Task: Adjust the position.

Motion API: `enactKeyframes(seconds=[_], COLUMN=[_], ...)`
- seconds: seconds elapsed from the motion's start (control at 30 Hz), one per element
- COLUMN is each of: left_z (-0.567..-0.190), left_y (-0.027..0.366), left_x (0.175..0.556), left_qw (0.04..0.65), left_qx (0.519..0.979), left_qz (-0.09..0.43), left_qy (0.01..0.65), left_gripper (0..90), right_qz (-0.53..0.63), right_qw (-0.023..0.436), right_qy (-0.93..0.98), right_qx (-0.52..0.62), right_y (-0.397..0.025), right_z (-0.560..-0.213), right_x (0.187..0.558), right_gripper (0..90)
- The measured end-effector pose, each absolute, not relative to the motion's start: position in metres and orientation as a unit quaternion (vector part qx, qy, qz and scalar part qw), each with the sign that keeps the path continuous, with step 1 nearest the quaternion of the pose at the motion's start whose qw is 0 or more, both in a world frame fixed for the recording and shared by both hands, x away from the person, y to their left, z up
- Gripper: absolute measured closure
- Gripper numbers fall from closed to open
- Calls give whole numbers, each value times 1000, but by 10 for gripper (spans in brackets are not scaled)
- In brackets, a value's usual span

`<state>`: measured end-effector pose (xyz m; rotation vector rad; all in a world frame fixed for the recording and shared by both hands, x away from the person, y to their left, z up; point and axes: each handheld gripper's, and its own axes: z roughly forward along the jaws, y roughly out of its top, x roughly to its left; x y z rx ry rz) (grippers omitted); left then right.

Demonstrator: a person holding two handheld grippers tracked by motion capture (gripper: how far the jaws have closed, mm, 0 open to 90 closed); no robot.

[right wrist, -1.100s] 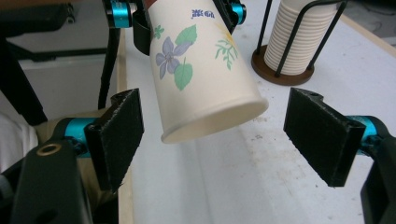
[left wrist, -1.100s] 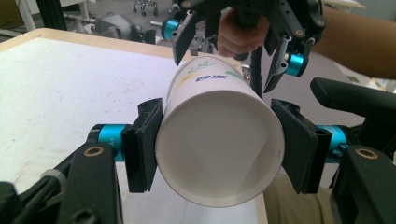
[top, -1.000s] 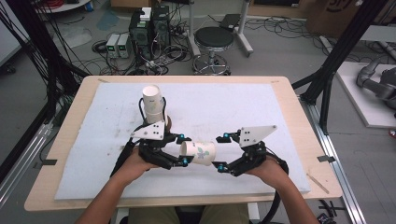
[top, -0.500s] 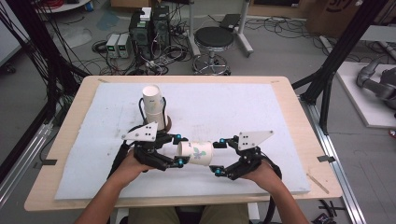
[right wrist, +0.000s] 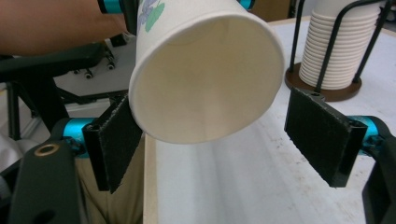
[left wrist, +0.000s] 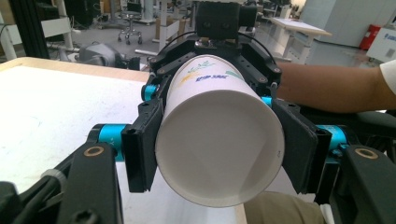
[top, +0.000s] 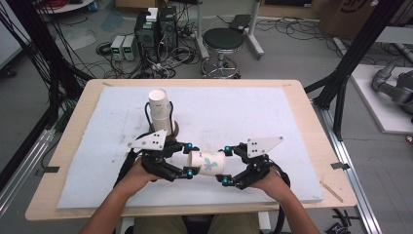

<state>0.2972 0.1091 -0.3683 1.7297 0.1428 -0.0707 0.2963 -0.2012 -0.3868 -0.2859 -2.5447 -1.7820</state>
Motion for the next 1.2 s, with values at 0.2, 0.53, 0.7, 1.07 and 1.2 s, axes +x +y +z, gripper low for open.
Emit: enactKeyframes(seconds=[0.2,0.53,0.7,1.07,1.2], left_z=[-369,-375,-376,-366,-362], left_y=[108,110,107,105,106], left_x=[297,297,294,289,289], left_qw=[654,669,652,606,586], left_qx=[754,739,752,789,803], left_qz=[-33,-39,-30,-11,-2], left_qy=[60,70,92,105,106], left_gripper=[373,373,283,161,161], right_qz=[-588,-606,-602,-562,-532], right_qw=[26,51,56,34,21], right_qy=[-804,-789,-791,-822,-842], right_qx=[-87,-85,-91,-90,-89], right_y=[-202,-205,-207,-213,-211], right_z=[-390,-392,-391,-380,-374], right_x=[299,300,300,301,302], right_gripper=[212,320,327,324,324])
